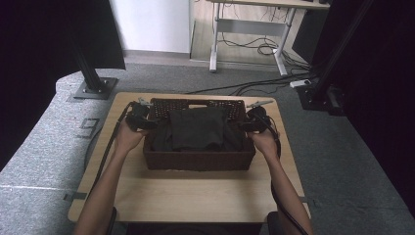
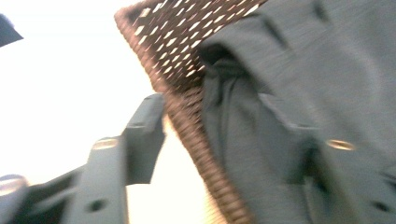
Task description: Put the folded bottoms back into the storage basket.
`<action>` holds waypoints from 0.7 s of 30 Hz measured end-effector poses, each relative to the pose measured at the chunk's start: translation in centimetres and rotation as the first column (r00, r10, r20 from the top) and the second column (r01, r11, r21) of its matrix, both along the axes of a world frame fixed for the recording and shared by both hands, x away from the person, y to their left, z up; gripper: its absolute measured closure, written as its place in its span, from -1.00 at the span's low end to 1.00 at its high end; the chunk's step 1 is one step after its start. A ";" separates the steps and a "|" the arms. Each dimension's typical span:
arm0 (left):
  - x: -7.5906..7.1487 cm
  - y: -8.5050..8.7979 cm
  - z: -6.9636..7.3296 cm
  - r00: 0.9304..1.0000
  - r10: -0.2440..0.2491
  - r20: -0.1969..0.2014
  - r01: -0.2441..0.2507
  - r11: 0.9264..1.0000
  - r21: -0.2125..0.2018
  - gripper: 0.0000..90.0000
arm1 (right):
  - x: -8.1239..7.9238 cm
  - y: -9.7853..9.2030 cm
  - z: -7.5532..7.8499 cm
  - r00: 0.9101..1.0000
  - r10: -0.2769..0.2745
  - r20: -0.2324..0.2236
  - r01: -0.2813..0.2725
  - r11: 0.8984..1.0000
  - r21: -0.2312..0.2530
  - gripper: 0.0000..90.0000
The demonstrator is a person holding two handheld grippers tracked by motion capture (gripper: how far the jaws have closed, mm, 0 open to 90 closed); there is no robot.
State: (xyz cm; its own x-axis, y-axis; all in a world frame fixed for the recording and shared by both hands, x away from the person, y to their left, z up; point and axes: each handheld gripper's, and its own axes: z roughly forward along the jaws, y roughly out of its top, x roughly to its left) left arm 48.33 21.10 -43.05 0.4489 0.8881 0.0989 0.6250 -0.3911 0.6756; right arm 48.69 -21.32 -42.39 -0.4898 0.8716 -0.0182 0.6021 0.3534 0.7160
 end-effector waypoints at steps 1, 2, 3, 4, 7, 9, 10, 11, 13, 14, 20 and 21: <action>0.0 0.0 0.0 1.000 0.000 0.000 0.000 1.000 0.000 0.17 | 0.0 0.0 0.0 1.000 0.000 0.000 0.000 1.000 0.000 0.17; 0.0 0.3 -0.6 1.000 0.015 -0.006 -0.015 1.000 0.012 0.30 | -0.3 -0.6 0.0 0.999 -0.034 0.018 0.033 0.999 0.013 0.47; -0.1 0.4 -0.8 1.000 0.015 -0.004 -0.015 1.000 0.013 0.40 | -0.4 -0.7 0.0 0.999 -0.038 0.017 0.038 0.999 0.014 0.54; -0.2 0.5 -1.0 1.000 0.019 0.005 -0.019 1.000 -0.008 0.42 | -0.4 -0.8 0.1 0.999 -0.037 0.013 0.037 0.999 0.013 0.59; -0.4 0.7 -1.3 0.999 0.033 0.016 -0.033 0.999 -0.041 0.46 | -0.6 -1.1 0.2 0.998 -0.055 -0.012 0.055 0.998 -0.038 0.49; -0.5 0.7 -1.3 0.999 0.037 0.018 -0.036 0.998 -0.049 0.48 | -0.5 -1.4 -0.4 0.998 -0.057 -0.036 0.055 0.997 -0.058 0.37; -0.5 0.6 -1.3 0.999 0.039 0.020 -0.038 0.998 -0.044 0.49 | -0.5 -1.7 -0.7 0.997 -0.053 -0.051 0.052 0.998 -0.020 0.57; -0.6 0.6 -1.3 0.999 0.037 0.022 -0.036 0.998 -0.042 0.50 | -0.6 -1.9 -0.9 0.997 -0.050 -0.059 0.052 0.998 0.029 0.59; -0.9 0.5 -1.3 0.999 0.035 0.022 -0.035 0.999 -0.031 0.50 | -1.0 -1.6 -0.9 0.997 -0.067 -0.044 0.067 0.998 0.013 0.64; -1.1 0.4 -1.3 0.999 0.034 0.023 -0.033 0.999 -0.028 0.50 | -1.2 -1.3 -0.8 0.997 -0.070 -0.034 0.069 0.998 -0.013 0.64; -4.3 0.6 -1.4 0.999 0.012 0.029 -0.011 0.999 -0.046 0.49 | -4.0 -1.0 -0.1 0.998 -0.034 -0.055 0.028 0.995 -0.094 0.54; -5.0 0.8 -1.4 1.000 0.011 0.027 -0.009 0.998 -0.057 0.48 | -4.5 -0.9 0.4 0.999 -0.041 -0.029 0.037 0.993 -0.114 0.33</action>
